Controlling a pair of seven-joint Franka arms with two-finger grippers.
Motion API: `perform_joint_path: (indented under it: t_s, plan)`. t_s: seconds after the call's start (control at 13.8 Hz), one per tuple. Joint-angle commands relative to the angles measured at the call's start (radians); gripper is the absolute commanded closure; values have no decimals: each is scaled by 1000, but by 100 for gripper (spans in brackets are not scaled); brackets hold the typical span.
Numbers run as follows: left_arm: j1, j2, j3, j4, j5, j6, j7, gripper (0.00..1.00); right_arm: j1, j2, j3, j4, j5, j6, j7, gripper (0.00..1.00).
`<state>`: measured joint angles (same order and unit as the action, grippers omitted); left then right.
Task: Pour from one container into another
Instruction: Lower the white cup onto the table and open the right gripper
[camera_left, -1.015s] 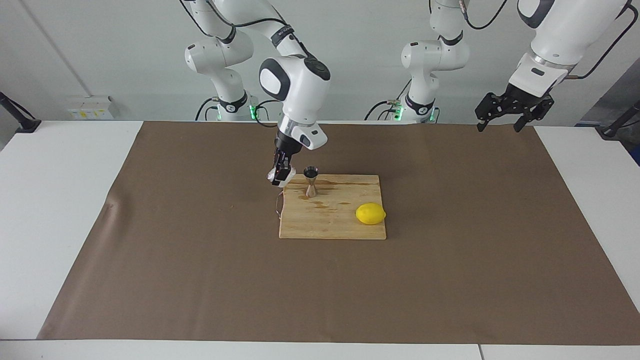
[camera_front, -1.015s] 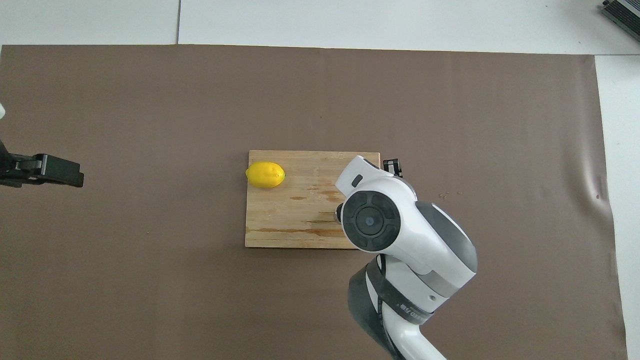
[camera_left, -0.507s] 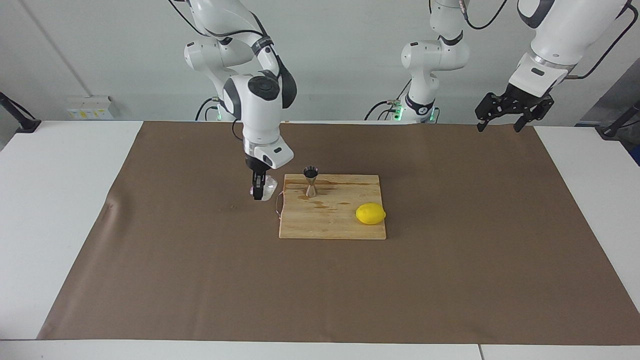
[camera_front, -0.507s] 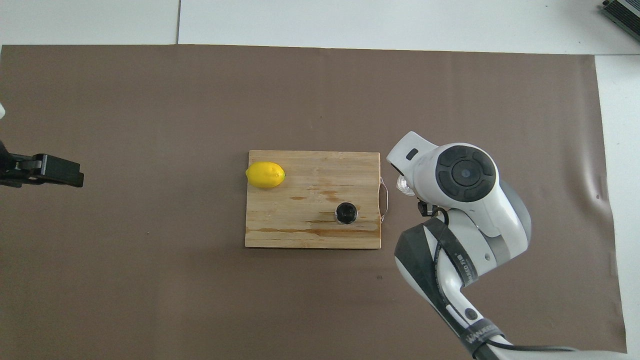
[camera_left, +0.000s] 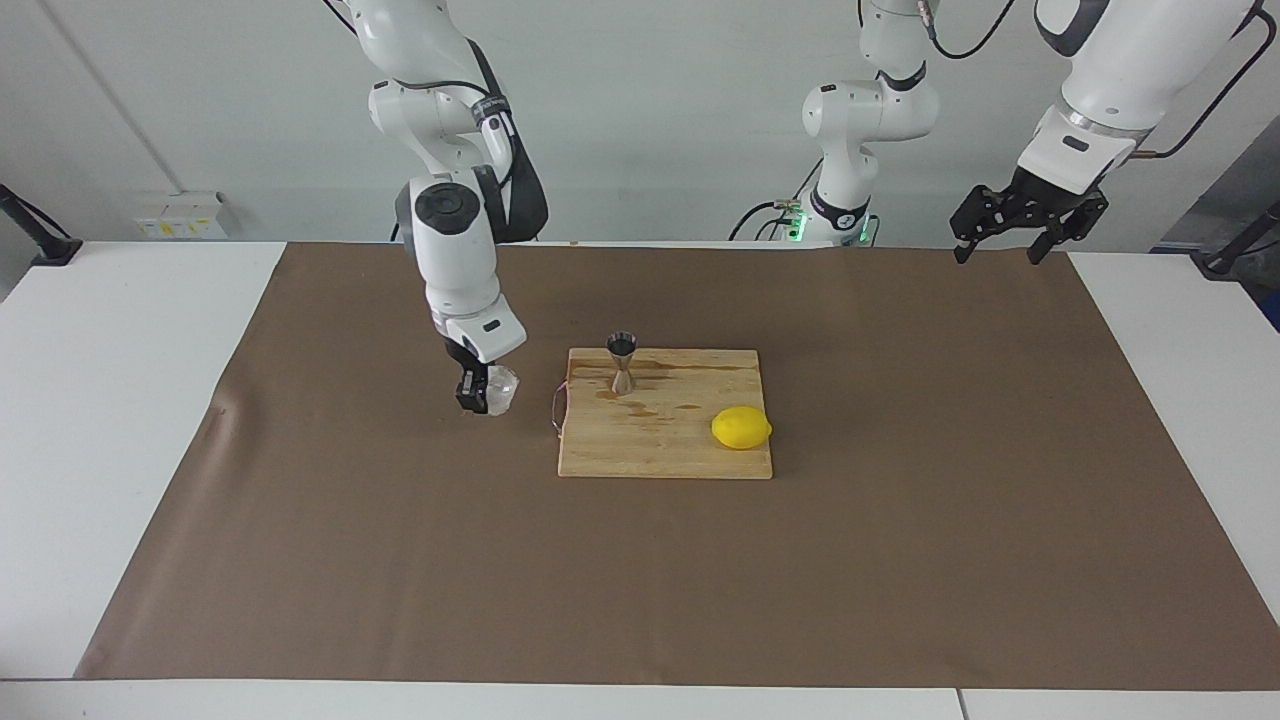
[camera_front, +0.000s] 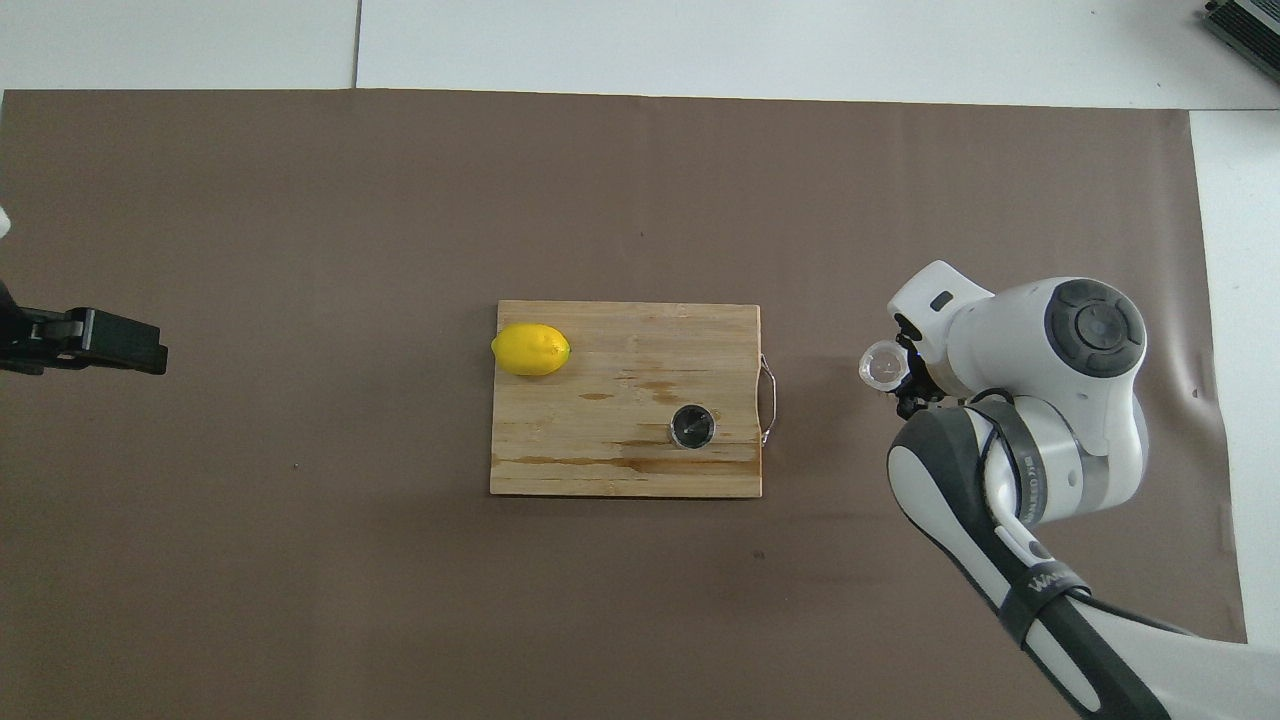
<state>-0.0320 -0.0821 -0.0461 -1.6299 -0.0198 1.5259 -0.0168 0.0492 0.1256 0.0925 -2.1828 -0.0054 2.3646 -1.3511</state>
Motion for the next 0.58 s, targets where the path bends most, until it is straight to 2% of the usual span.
perform_joint_path:
  t_s: [0.0, 0.22, 0.51]
  plan:
    - [11, -28, -5, -27, 9, -6, 9, 0, -34, -11, 13, -67, 33, 54, -36, 93]
    - [11, -28, -5, -27, 9, -6, 9, 0, -72, -14, 13, -97, 38, 56, -57, 93]
    - [11, -28, -5, -27, 9, -6, 9, 0, -75, 0, 13, -129, 142, 111, -140, 88]
